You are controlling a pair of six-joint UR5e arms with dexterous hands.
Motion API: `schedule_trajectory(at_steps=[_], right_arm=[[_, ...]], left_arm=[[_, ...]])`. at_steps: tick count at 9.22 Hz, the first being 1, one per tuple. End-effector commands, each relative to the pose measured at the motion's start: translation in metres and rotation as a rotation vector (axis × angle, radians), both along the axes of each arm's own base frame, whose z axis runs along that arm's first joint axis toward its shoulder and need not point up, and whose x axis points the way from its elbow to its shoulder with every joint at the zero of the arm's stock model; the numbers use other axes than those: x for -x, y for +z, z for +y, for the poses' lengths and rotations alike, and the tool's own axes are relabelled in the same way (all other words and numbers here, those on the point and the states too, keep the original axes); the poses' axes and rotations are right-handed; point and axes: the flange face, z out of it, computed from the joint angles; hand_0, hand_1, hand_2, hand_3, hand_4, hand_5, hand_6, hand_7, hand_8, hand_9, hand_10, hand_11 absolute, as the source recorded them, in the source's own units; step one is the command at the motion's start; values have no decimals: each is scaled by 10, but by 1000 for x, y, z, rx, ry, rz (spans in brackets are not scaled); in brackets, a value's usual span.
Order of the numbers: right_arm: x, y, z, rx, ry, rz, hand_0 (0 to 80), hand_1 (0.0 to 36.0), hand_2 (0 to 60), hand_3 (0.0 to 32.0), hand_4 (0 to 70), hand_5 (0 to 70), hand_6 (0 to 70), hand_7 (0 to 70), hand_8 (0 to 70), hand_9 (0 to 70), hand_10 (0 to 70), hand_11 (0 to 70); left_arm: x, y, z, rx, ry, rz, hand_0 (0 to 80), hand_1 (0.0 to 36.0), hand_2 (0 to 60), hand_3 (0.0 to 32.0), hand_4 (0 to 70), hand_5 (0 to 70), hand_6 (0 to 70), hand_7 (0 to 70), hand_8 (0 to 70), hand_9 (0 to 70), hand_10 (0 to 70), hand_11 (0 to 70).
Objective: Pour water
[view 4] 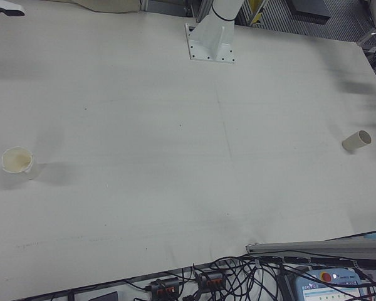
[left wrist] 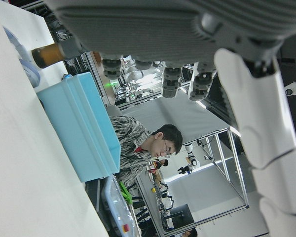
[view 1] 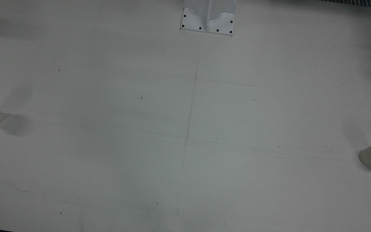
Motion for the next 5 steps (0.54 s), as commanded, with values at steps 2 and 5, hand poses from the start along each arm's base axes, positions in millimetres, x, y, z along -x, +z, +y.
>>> schedule_trajectory(at_steps=[2, 5], right_arm=[[20, 4, -7, 10, -39, 11, 435, 79, 120, 0, 95, 700, 190, 349, 110, 167, 57, 89], [25, 10, -8, 20, -49, 35, 431, 81, 126, 0, 93, 700, 178, 327, 106, 159, 54, 85]], left_arm=[[-49, 72, -22, 4, 100, -157, 473, 65, 0, 0, 233, 0, 58, 158, 1, 17, 33, 60], [-95, 64, -49, -46, 159, -191, 461, 53, 5, 26, 191, 0, 33, 127, 0, 11, 21, 40]])
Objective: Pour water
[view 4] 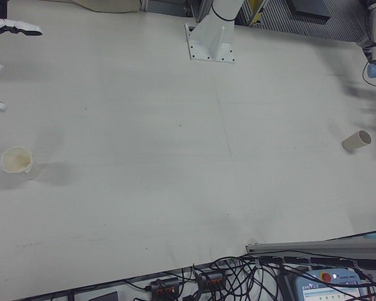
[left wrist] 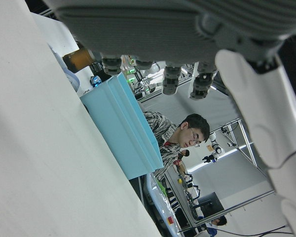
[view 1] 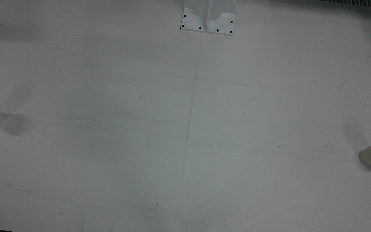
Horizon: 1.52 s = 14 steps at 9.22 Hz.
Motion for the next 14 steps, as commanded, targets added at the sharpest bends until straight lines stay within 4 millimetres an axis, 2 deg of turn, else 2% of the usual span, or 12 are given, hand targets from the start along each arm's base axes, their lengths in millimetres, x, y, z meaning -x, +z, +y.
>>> schedule_trajectory(at_steps=[1, 2, 4, 5, 7, 8, 10, 14], right_arm=[[8, 4, -2, 5, -16, 26, 430, 82, 128, 0, 96, 700, 178, 328, 106, 158, 55, 86], [12, 4, -2, 5, -23, 26, 429, 80, 127, 0, 100, 700, 179, 327, 106, 158, 56, 86], [11, 9, -2, 14, -22, 22, 427, 79, 128, 0, 102, 700, 181, 332, 108, 159, 58, 89], [11, 9, -2, 16, -22, 22, 425, 77, 124, 0, 97, 700, 177, 328, 107, 158, 60, 91], [11, 9, -2, 16, -21, 22, 427, 77, 114, 0, 81, 700, 165, 311, 101, 149, 53, 83], [10, 10, -1, 18, -21, 21, 426, 76, 110, 0, 80, 700, 164, 310, 101, 149, 56, 86], [10, 11, 0, 20, -24, 22, 426, 77, 104, 0, 69, 700, 153, 296, 94, 140, 50, 79], [8, 14, 2, 27, -21, 21, 423, 75, 94, 0, 56, 700, 141, 275, 90, 133, 49, 77]], left_arm=[[-37, -8, -24, -41, 49, -19, 467, 65, 14, 20, 192, 0, 31, 129, 0, 11, 17, 35], [-45, -9, -25, -45, 54, -23, 492, 110, 50, 12, 197, 0, 33, 137, 0, 13, 17, 41], [-71, -14, -35, -53, 72, -16, 506, 128, 64, 14, 204, 0, 37, 148, 0, 15, 17, 43], [-88, -16, -39, -52, 78, -9, 502, 126, 73, 14, 204, 0, 36, 147, 0, 15, 15, 39], [-132, -18, -39, -50, 91, 1, 480, 99, 68, 28, 194, 0, 31, 141, 0, 14, 11, 30], [-145, -22, -43, -56, 96, 9, 475, 92, 66, 34, 191, 0, 26, 131, 0, 12, 11, 29], [-162, -32, -61, -48, 106, 26, 469, 83, 62, 30, 195, 0, 26, 127, 0, 11, 11, 29], [-174, -45, -80, -48, 104, 32, 476, 91, 59, 18, 202, 0, 36, 140, 0, 14, 11, 30]])
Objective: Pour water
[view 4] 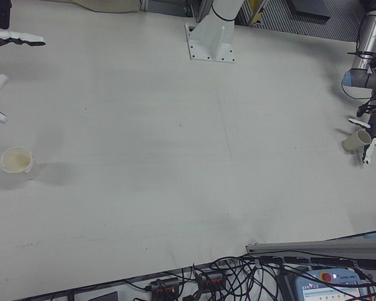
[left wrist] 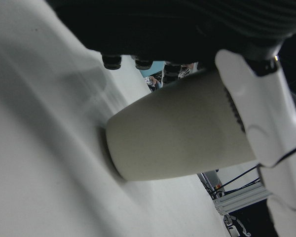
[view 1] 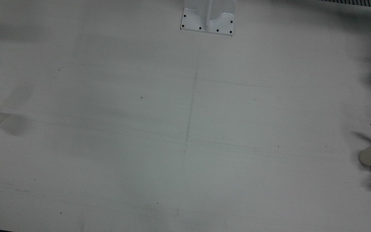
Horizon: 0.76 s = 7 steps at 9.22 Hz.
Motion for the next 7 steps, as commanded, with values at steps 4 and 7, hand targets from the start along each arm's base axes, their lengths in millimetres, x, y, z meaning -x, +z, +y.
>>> schedule_trajectory(at_steps=[4, 7], right_arm=[[-2, 3, 1, 6, 7, 1, 420, 74, 89, 0, 51, 700, 133, 263, 84, 126, 50, 80], [-3, 3, 2, 8, 10, 0, 423, 74, 82, 0, 48, 700, 125, 250, 77, 116, 47, 74]], left_arm=[[0, 8, -6, 58, -28, 19, 493, 83, 35, 0, 346, 700, 71, 174, 4, 20, 32, 54], [1, 10, -5, 111, -19, 48, 431, 0, 5, 0, 700, 700, 125, 259, 25, 38, 37, 44]])
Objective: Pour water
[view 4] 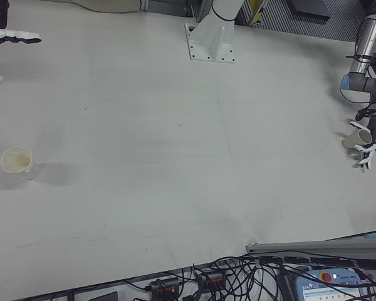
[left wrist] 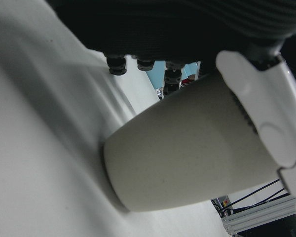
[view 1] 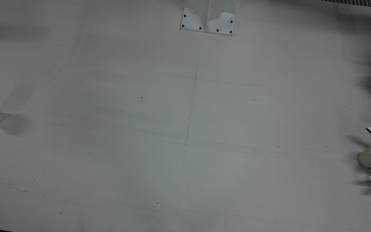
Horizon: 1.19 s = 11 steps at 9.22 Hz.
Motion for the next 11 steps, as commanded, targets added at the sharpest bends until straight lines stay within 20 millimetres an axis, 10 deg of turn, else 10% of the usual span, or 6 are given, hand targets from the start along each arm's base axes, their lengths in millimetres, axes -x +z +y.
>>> schedule_trajectory(at_steps=[1, 2, 4, 6, 8, 11], right_arm=[[-3, 1, 1, 2, 6, -6, 423, 74, 83, 0, 52, 700, 124, 248, 75, 113, 47, 75], [-4, 5, 0, 2, 6, -7, 423, 74, 79, 0, 49, 700, 119, 243, 73, 110, 46, 74], [-2, 71, -6, 46, -1, -7, 438, 87, 90, 0, 48, 620, 111, 216, 75, 103, 56, 90], [3, 206, -12, 38, -7, -90, 430, 93, 109, 0, 50, 298, 88, 147, 66, 82, 56, 89], [-2, 298, 21, 110, -7, -87, 457, 99, 98, 0, 87, 537, 125, 206, 67, 86, 19, 36], [-1, 341, 21, 81, -9, -30, 457, 108, 114, 0, 70, 468, 113, 184, 60, 76, 17, 35]], left_arm=[[1, 2, 2, 71, 12, 54, 482, 16, 0, 0, 700, 700, 151, 272, 47, 58, 46, 60], [2, 3, 2, 95, 17, 86, 573, 121, 35, 0, 700, 700, 163, 276, 59, 68, 56, 85], [5, 2, 1, 135, -4, 171, 702, 334, 578, 0, 700, 700, 173, 291, 65, 71, 72, 121], [2, -10, -4, 187, 3, 246, 751, 360, 600, 0, 700, 700, 168, 301, 61, 71, 74, 127], [1, -15, -5, 208, 6, 270, 791, 359, 600, 0, 700, 700, 165, 306, 61, 71, 73, 127], [0, -20, -8, 206, 8, 296, 797, 345, 522, 0, 700, 700, 157, 299, 57, 67, 73, 125]])
